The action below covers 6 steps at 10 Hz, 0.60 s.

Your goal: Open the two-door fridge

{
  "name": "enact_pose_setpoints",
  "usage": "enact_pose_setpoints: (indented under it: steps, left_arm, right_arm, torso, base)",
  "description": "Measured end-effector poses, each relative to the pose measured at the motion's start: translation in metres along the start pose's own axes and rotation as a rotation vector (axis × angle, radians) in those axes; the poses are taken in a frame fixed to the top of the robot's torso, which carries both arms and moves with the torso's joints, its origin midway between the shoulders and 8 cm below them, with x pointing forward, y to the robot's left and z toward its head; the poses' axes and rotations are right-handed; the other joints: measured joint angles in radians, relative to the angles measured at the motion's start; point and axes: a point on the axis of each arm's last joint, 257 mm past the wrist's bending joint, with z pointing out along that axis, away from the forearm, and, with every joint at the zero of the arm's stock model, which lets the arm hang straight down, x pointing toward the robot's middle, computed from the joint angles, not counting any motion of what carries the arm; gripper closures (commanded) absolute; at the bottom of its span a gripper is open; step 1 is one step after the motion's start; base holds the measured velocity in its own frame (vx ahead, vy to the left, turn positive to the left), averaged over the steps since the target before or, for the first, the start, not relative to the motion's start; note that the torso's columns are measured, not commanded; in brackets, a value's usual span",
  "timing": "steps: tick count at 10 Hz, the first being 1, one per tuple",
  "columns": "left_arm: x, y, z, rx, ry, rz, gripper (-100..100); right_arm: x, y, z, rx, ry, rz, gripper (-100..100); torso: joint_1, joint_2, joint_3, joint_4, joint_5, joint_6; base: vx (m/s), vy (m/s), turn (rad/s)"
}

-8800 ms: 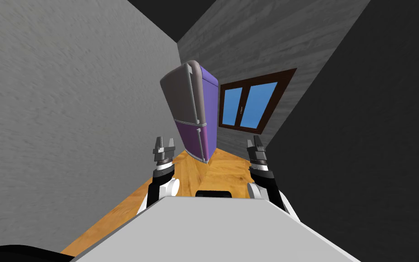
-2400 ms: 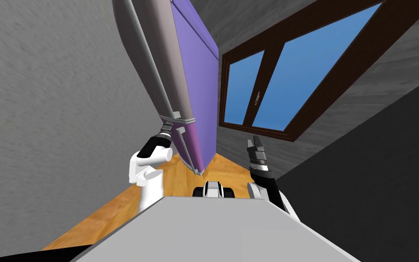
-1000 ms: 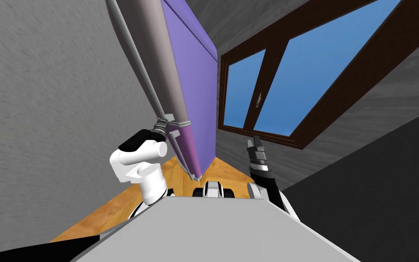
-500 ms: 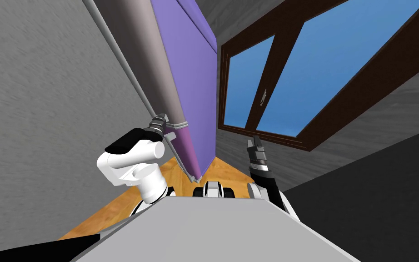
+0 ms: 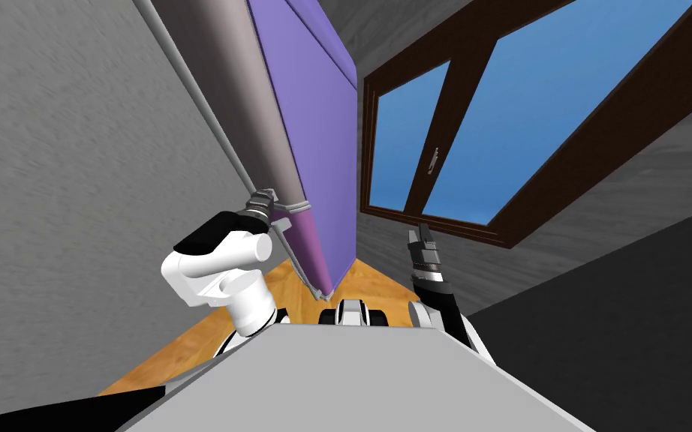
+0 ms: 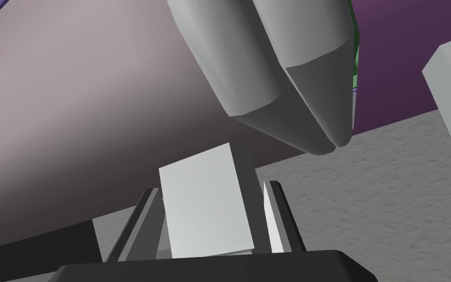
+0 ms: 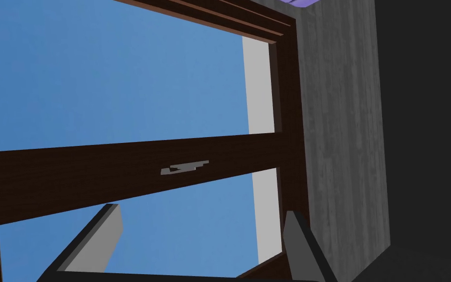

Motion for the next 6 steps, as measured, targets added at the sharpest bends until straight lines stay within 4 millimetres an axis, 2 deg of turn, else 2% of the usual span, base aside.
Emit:
enact_pose_setpoints:
  steps: [3,6]
  left_arm:
    - [0.019,-0.006,-0.001,0.011,0.055,-0.012,100]
    - [0.041,-0.010,-0.003,0.017,0.125,-0.025,100]
  right_arm:
    - [0.000,0.000,0.000,0.000,0.000,0.000,0]
    - [0.000,0.000,0.000,0.000,0.000,0.000,0]
  torso:
    - [0.011,0.000,-0.003,0.006,-0.001,-0.002]
    - [0.017,-0.008,-0.011,0.008,-0.002,-0.003]
  base:
    - [-0.116,0.206,-0.049]
    - [-0.149,0.281,-0.055]
